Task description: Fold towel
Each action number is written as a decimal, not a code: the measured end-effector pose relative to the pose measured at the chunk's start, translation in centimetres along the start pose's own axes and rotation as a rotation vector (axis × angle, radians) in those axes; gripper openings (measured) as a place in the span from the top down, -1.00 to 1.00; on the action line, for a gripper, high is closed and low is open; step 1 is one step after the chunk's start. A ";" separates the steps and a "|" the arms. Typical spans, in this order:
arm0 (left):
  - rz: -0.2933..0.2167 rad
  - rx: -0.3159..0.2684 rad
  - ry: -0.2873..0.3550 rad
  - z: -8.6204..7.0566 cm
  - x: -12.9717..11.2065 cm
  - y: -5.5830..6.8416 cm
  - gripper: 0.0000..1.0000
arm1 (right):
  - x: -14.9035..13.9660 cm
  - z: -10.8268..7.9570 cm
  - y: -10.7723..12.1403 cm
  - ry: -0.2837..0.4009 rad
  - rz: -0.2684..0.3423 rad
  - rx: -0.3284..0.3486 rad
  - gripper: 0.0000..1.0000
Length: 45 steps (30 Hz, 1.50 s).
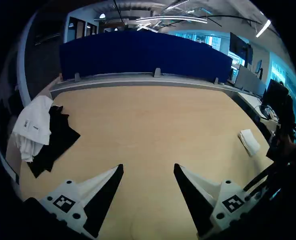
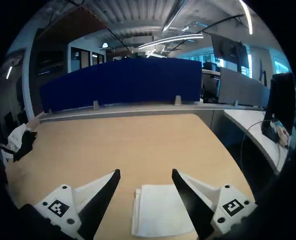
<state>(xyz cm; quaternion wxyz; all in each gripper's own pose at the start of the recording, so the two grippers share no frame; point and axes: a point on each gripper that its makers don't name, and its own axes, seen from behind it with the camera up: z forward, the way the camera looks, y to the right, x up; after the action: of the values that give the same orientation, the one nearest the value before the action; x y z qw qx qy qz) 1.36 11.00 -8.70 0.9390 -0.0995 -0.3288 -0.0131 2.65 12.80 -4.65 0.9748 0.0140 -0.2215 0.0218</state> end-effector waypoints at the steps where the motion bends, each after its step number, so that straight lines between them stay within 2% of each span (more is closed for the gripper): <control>1: -0.004 0.005 0.009 0.0 0.3 -0.2 -0.86 | 0.3 0.0 -0.5 0.008 -0.002 0.004 -1.00; 14: -0.008 0.061 0.131 1.0 4.1 -3.3 -0.87 | 4.1 0.8 -8.3 0.107 -0.069 0.042 -1.00; 27: -0.038 0.099 0.288 1.5 8.9 -6.0 -0.86 | 7.5 1.8 -14.9 0.232 -0.067 0.048 -1.00; 33: -0.045 0.113 0.326 1.5 9.8 -6.7 -0.86 | 7.9 2.0 -15.1 0.256 -0.059 0.027 -1.00; 45: -0.032 0.113 0.360 2.4 9.9 -7.0 -0.86 | 8.1 1.9 -15.5 0.260 -0.005 0.021 -1.00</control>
<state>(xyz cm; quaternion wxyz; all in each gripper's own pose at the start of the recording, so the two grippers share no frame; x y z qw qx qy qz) 7.00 5.02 0.48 0.9865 -0.0375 -0.1572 -0.0274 9.93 -2.49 0.27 0.9952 0.0219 -0.0930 0.0231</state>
